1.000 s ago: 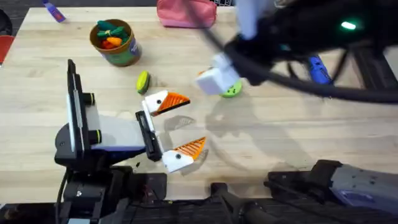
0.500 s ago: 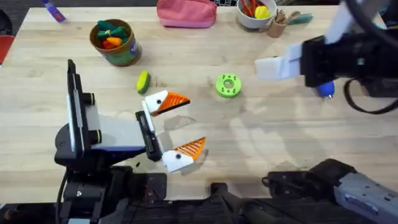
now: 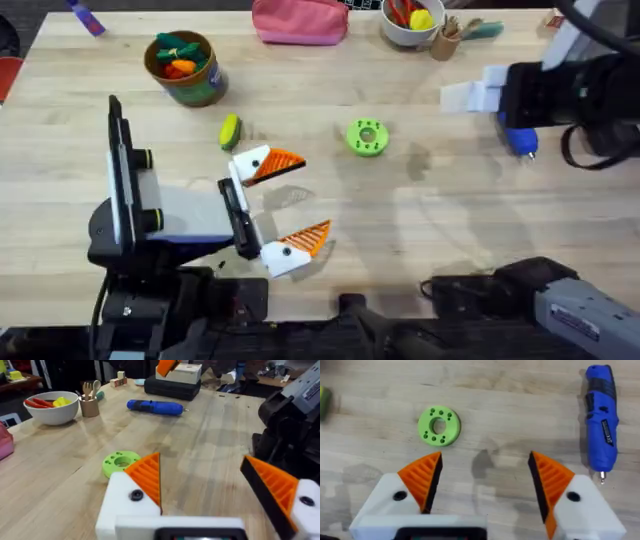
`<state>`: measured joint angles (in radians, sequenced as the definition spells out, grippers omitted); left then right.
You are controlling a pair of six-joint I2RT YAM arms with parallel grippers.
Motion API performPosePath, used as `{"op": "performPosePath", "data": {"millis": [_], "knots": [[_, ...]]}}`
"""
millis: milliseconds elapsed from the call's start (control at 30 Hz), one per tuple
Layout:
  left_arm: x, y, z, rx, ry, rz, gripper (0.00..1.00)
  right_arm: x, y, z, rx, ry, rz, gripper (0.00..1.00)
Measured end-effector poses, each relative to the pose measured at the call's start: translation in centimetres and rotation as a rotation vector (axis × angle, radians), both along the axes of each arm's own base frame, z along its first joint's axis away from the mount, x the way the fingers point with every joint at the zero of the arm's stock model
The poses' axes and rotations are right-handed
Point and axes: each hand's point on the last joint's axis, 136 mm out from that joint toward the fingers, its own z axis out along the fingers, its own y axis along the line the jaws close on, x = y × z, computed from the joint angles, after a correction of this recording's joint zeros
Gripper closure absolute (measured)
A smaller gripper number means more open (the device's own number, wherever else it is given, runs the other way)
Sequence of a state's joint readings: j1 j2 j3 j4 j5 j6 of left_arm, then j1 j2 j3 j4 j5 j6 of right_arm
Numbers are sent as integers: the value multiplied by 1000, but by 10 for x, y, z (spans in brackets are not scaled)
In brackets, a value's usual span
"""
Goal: Pick up the gripper from the table and insert it into the empty holder that is missing its gripper. Then pick up a screw, insert it into the mounting hole, and use the screwdriver to tighten it. Finally, clean up the table by picking up the vegetable and placing it into the bucket.
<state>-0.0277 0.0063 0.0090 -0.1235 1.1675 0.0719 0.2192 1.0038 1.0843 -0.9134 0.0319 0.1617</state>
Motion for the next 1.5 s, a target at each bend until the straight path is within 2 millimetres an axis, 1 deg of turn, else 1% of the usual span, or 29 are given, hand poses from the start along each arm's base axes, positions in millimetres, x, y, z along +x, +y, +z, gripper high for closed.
{"op": "performPosePath", "data": {"millis": [300, 600, 667, 800, 833, 867, 933, 1033, 1200, 1367, 1500], "knots": [[2, 1, 0, 1, -2, 10, 16, 4, 1, -13, -12, 53, 0, 21], [2, 1, 0, 1, -2, 12, 11, 4, 1, -13, -12, 55, 0, 21], [2, 1, 0, 1, -3, 12, 282, 4, 1, -13, -12, 55, 0, 21], [2, 1, 0, 1, -3, 12, 918, 4, 1, -13, -12, 54, 0, 21], [2, 1, 0, 3, -8, 12, 972, 4, 1, -13, -12, 55, 0, 21], [2, 1, 0, 3, -7, 12, 986, 4, 1, -13, -12, 54, 0, 21], [2, 1, 0, 3, -7, 12, 983, 5, -5, -13, -13, 54, -55, 21], [2, 1, 0, 3, -7, 12, 984, 9, -19, -12, -19, 43, -136, 10], [2, 1, 0, 3, -7, 12, 984, 25, -44, -4, -44, -21, -205, 9], [2, 1, 0, 3, -7, 12, 985, 35, -76, -18, -91, 48, -273, 10], [2, 1, 0, 3, -7, 12, 985, 54, -105, -25, -123, 93, -322, 25]]}}
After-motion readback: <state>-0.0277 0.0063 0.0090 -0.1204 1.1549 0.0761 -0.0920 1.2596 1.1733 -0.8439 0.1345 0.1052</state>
